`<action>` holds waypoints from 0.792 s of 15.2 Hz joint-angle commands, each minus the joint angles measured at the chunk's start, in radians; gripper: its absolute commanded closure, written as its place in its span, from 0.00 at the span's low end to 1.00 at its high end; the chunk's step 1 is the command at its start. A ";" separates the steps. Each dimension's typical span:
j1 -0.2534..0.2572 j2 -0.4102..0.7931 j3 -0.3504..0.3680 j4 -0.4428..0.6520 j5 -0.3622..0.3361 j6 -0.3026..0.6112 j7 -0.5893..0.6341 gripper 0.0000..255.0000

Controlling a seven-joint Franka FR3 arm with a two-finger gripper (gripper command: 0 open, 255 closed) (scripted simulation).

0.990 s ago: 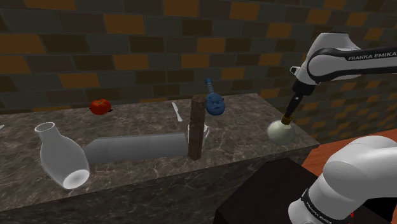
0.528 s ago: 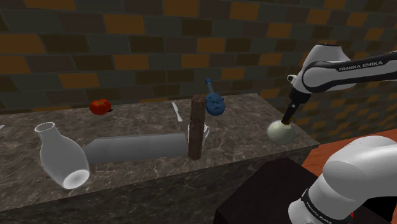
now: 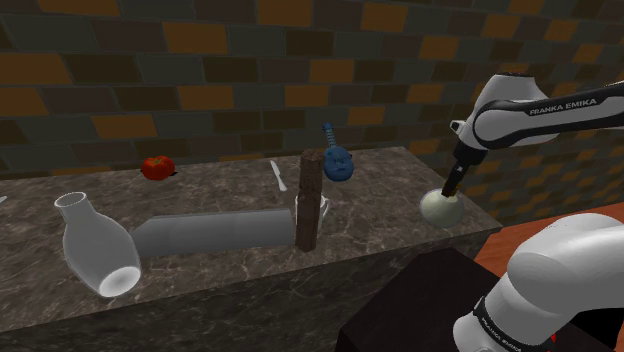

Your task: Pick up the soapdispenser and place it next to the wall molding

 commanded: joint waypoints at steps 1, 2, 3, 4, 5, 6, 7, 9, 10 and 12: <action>0.000 0.000 0.000 0.000 0.000 0.000 0.000 1.00; 0.000 0.000 0.000 0.000 0.000 0.000 0.000 1.00; 0.000 0.000 0.000 0.000 0.000 0.000 0.000 1.00; 0.000 0.000 0.000 0.000 0.000 0.000 0.000 1.00; 0.000 0.000 0.000 0.000 0.000 0.000 0.000 1.00; 0.000 0.000 0.000 0.000 0.000 0.000 0.000 1.00; 0.000 0.000 0.000 0.000 0.000 0.000 0.000 1.00; 0.000 0.000 0.000 0.000 0.000 0.001 0.000 1.00; 0.000 0.000 0.000 0.000 0.000 0.000 0.000 1.00; 0.001 -0.017 0.010 0.017 0.008 -0.034 -0.001 1.00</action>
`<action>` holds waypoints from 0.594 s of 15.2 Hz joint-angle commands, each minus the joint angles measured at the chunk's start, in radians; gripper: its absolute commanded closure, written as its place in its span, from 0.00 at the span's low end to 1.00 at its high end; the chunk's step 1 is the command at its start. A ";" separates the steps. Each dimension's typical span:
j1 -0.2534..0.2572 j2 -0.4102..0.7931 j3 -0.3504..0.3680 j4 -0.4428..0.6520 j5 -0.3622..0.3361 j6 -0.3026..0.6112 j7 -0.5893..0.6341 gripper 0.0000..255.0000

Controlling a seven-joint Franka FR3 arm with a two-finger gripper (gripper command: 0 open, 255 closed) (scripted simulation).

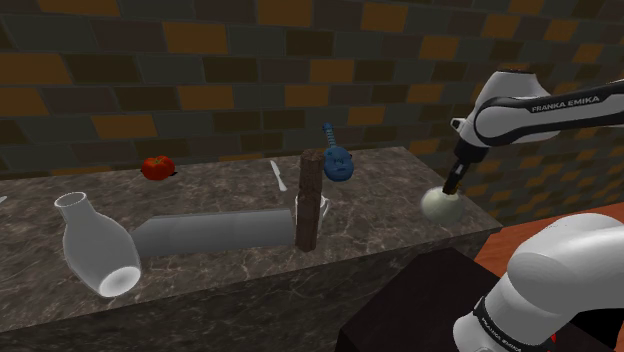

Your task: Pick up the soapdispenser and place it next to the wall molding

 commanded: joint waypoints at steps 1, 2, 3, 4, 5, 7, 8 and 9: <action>0.000 -0.016 0.009 0.014 0.006 -0.030 0.000 1.00; 0.001 -0.024 0.014 0.023 0.010 -0.047 -0.001 1.00; 0.002 -0.031 0.019 0.033 0.014 -0.063 -0.001 1.00; 0.003 -0.037 0.024 0.043 0.018 -0.079 -0.001 1.00; 0.004 -0.043 0.028 0.053 0.022 -0.095 -0.002 1.00; 0.006 -0.055 0.038 0.073 0.030 -0.127 -0.002 1.00; 0.008 -0.060 0.042 0.084 0.034 -0.142 -0.003 1.00; 0.009 -0.064 0.047 0.095 0.038 -0.158 -0.003 1.00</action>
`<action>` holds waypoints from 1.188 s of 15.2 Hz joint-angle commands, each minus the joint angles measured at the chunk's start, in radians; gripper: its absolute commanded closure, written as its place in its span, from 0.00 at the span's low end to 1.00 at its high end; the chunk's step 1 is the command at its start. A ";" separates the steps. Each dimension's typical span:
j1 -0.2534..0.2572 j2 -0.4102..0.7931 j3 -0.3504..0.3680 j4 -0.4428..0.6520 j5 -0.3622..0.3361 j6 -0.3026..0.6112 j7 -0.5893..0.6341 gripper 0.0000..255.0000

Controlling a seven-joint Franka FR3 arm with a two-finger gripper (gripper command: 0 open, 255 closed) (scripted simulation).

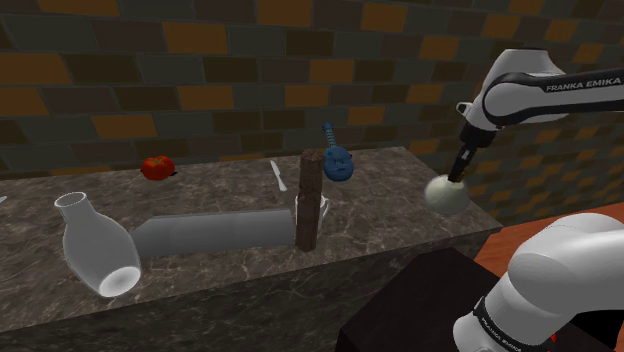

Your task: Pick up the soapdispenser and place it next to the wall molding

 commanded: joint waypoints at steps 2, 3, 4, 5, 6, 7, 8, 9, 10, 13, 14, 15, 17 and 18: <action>0.002 -0.019 0.014 0.031 0.011 -0.050 -0.002 1.00; 0.003 -0.022 0.018 0.043 0.015 -0.065 -0.002 1.00; 0.005 -0.025 0.023 0.054 0.019 -0.079 -0.002 1.00; 0.006 -0.028 0.027 0.066 0.022 -0.094 -0.003 1.00; 0.007 -0.030 0.031 0.078 0.026 -0.108 -0.003 1.00; 0.009 -0.032 0.035 0.090 0.029 -0.122 -0.004 1.00; 0.010 -0.034 0.038 0.102 0.033 -0.136 -0.004 1.00; 0.011 -0.036 0.042 0.114 0.036 -0.149 -0.005 1.00; 0.013 -0.037 0.046 0.127 0.040 -0.163 -0.005 1.00; 0.017 -0.039 0.056 0.165 0.049 -0.203 -0.006 1.00; 0.019 -0.039 0.060 0.178 0.053 -0.216 -0.007 1.00; 0.020 -0.038 0.063 0.191 0.056 -0.229 -0.007 1.00; 0.023 -0.037 0.069 0.218 0.062 -0.255 -0.009 1.00; 0.024 -0.036 0.072 0.232 0.065 -0.268 -0.009 1.00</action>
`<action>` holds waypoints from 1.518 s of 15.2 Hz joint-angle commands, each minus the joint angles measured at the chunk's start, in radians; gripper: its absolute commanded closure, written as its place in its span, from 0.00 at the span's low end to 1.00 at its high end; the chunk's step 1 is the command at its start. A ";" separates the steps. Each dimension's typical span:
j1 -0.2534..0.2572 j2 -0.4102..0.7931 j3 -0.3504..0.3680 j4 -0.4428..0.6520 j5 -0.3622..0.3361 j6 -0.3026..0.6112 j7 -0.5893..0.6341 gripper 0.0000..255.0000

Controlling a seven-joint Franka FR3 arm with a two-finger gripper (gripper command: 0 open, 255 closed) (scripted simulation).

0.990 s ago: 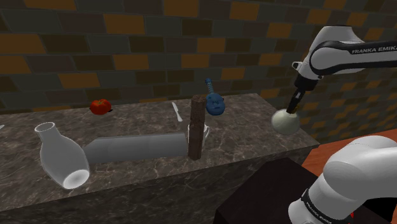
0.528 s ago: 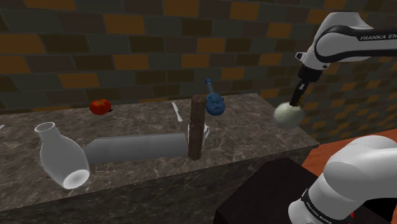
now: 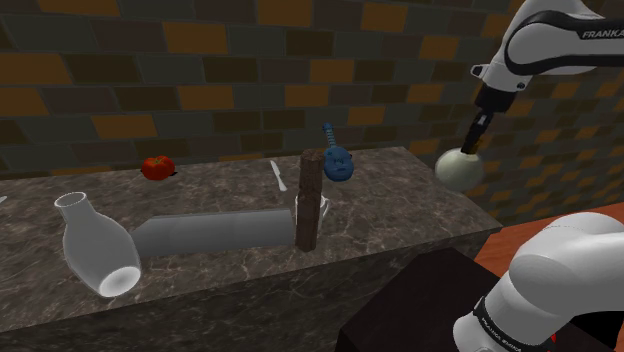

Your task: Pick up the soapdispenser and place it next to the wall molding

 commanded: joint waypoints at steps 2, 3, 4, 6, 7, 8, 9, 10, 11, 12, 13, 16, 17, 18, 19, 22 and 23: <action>0.004 0.004 0.008 0.043 0.009 -0.038 -0.002 1.00; 0.006 0.006 0.011 0.057 0.011 -0.051 -0.003 1.00; 0.007 0.008 0.014 0.071 0.014 -0.063 -0.004 1.00; 0.010 0.012 0.019 0.100 0.020 -0.088 -0.005 1.00; 0.011 0.015 0.022 0.115 0.022 -0.100 -0.006 1.00; 0.013 0.017 0.024 0.130 0.025 -0.112 -0.006 1.00; 0.014 0.020 0.027 0.145 0.027 -0.124 -0.007 1.00; 0.016 0.023 0.029 0.160 0.030 -0.136 -0.008 1.00; 0.017 0.027 0.031 0.175 0.032 -0.148 -0.008 1.00; 0.018 0.030 0.034 0.191 0.035 -0.160 -0.009 1.00; 0.020 0.034 0.036 0.206 0.037 -0.172 -0.010 1.00; 0.024 0.047 0.042 0.254 0.044 -0.208 -0.012 1.00; 0.024 0.048 0.042 0.259 0.045 -0.212 -0.013 1.00; 0.033 0.062 0.059 0.263 0.058 -0.204 0.008 1.00; 0.042 0.077 0.075 0.267 0.070 -0.196 0.029 1.00; 0.070 0.127 0.122 0.286 0.106 -0.173 0.090 1.00; 0.079 0.146 0.137 0.295 0.118 -0.166 0.109 1.00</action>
